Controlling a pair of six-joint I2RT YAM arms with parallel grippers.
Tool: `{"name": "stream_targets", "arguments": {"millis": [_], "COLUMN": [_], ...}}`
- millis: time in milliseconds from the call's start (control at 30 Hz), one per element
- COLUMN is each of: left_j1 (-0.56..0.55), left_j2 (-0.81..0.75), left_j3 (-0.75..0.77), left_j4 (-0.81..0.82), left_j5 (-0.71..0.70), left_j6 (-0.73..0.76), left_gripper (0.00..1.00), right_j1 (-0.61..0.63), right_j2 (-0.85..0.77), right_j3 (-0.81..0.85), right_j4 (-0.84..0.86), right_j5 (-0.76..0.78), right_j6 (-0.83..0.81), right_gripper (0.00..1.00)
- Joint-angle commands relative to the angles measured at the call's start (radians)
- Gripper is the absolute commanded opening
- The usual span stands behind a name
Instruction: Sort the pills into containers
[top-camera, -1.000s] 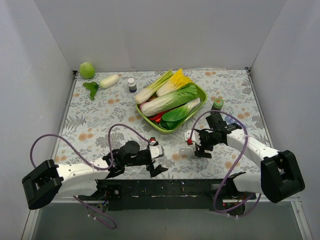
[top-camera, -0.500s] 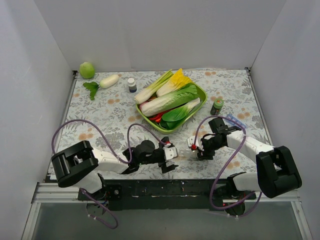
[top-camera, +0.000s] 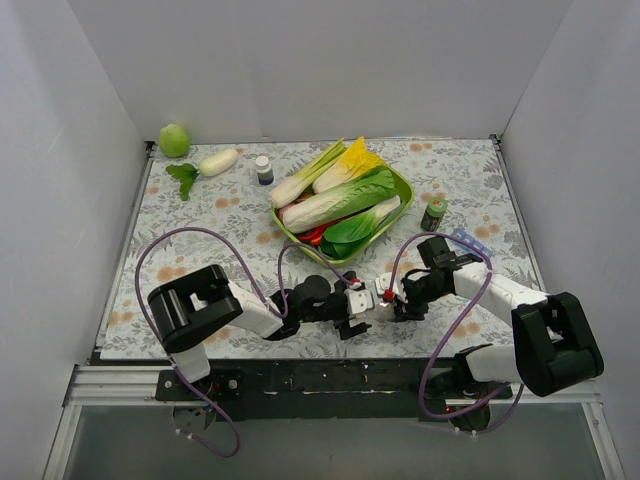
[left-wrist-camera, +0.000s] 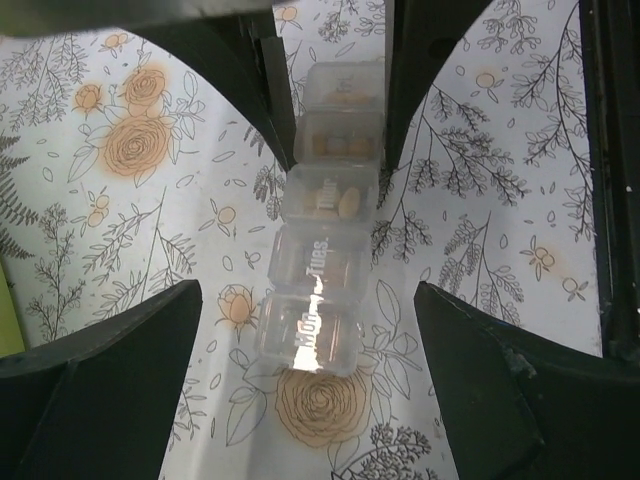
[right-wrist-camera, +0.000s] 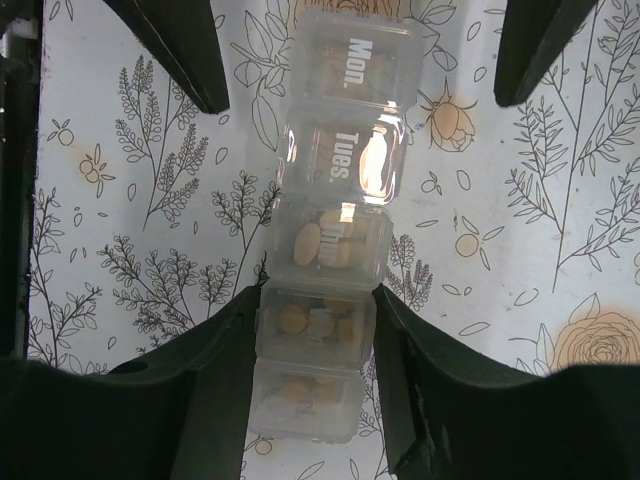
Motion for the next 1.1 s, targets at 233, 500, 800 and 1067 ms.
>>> {"name": "stream_targets", "arguments": {"millis": [233, 500, 800, 1067], "left_j1": [-0.035, -0.044, -0.041, -0.022], "left_j2": [0.077, 0.106, 0.089, 0.065], "left_j3": [0.084, 0.101, 0.092, 0.046], "left_j4": [0.017, 0.013, 0.042, 0.093], "left_j5": [-0.021, -0.043, -0.056, 0.013], "left_j6": [-0.008, -0.005, -0.114, -0.301], "left_gripper": [0.67, 0.36, 0.16, 0.07], "right_j1": [-0.001, -0.001, -0.003, -0.003], "right_j2": [-0.016, -0.014, -0.017, -0.037], "right_j3": [-0.005, -0.007, -0.030, -0.053], "right_j4": [0.016, 0.022, 0.053, 0.096], "right_j5": [-0.063, -0.063, -0.040, -0.021], "right_j6": [0.019, 0.029, 0.032, 0.045], "right_gripper": [0.41, 0.41, 0.39, 0.39]}}
